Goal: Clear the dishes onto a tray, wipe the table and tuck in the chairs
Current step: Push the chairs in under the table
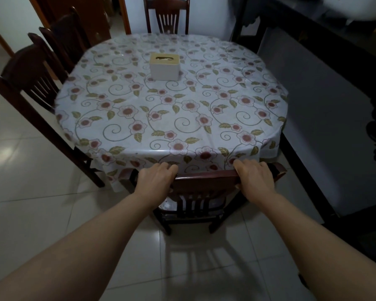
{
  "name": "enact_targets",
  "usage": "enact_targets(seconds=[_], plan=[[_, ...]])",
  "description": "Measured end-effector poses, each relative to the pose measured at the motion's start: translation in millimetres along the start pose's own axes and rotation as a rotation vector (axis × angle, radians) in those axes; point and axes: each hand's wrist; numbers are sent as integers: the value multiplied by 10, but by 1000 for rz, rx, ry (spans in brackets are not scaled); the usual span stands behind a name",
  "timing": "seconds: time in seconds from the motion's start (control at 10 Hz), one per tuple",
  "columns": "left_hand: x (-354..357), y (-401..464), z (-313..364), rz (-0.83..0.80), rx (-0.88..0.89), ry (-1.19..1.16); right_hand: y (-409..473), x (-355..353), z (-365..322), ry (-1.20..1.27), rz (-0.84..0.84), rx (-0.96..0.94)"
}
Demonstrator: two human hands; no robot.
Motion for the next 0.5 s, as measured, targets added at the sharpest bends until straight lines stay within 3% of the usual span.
enact_targets(seconds=[0.3, 0.5], plan=[[-121, 16, 8, -119, 9, -49, -9, -151, -45, 82, -113, -14], [-342, -31, 46, -49, -3, -124, -54, -360, -101, 193, -84, -17]])
Point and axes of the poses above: each hand's wrist, its own y-axis towards the middle knuckle, its own x-axis out of the palm, z = x × y, and after that the axes turned 13 degrees about z, right-handed
